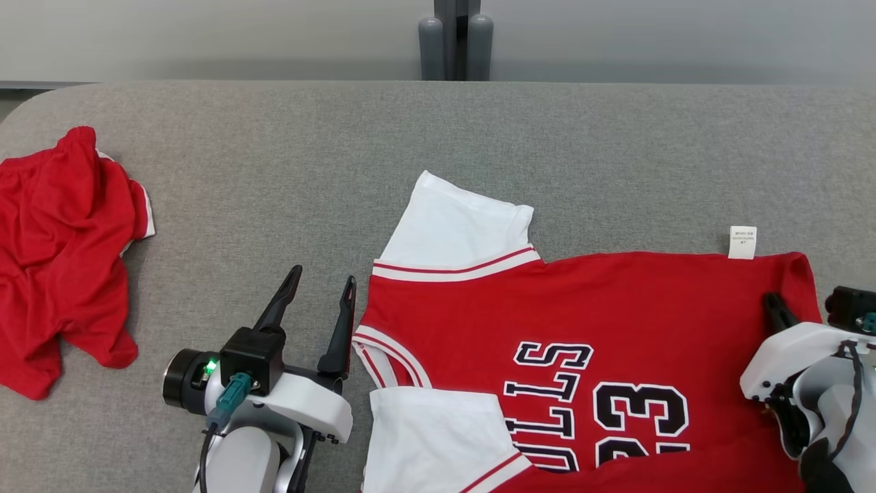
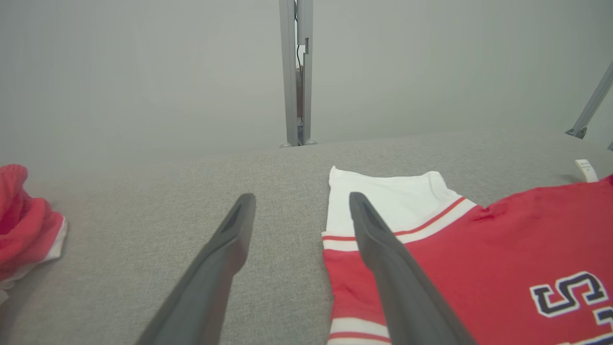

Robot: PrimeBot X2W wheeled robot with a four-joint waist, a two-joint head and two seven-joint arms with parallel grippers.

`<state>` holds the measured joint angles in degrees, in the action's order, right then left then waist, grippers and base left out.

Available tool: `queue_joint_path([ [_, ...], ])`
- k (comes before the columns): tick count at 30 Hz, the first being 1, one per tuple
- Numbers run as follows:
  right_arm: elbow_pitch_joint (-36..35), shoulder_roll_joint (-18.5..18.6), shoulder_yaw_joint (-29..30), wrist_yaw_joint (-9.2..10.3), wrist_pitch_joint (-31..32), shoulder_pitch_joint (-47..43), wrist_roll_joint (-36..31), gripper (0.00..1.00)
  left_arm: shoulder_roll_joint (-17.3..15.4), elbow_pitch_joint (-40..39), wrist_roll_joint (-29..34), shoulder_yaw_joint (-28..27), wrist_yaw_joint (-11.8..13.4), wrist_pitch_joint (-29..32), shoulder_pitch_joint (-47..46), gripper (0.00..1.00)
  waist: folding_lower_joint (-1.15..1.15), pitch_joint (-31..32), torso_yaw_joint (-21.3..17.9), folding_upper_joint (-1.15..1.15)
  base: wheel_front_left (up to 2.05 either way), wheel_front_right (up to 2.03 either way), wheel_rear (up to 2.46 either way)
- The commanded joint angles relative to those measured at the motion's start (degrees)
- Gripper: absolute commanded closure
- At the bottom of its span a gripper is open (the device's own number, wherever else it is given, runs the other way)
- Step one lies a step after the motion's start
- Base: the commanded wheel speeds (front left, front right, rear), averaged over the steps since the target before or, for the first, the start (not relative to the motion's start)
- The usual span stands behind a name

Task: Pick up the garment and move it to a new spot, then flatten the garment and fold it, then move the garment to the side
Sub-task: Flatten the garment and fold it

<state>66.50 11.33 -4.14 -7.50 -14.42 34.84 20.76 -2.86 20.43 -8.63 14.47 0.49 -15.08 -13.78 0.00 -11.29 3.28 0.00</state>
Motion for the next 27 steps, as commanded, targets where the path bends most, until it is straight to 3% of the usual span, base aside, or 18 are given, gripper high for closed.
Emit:
queue_joint_path([
  [1,0.83,0.92,0.70,0.01,-0.45,0.46,0.26,1.00,-0.18,0.03,0.29,-0.47,-0.34,-0.03,-1.09,0.00,0.00,-0.06,-0.22,0.00,0.00,0.00,0.00],
  [19,4.09,4.12,3.85,0.01,-0.80,1.84,-0.69,1.00,-0.13,0.45,-0.15,-0.73,-0.78,-0.03,-1.55,0.00,0.00,-0.34,-0.90,0.00,0.00,0.00,0.00],
  [27,4.58,5.95,4.21,0.01,-0.81,2.12,-4.26,1.00,-0.12,0.93,-0.55,-0.78,-0.82,-0.03,-1.16,0.00,0.00,0.84,-0.73,0.00,0.00,0.00,0.00],
])
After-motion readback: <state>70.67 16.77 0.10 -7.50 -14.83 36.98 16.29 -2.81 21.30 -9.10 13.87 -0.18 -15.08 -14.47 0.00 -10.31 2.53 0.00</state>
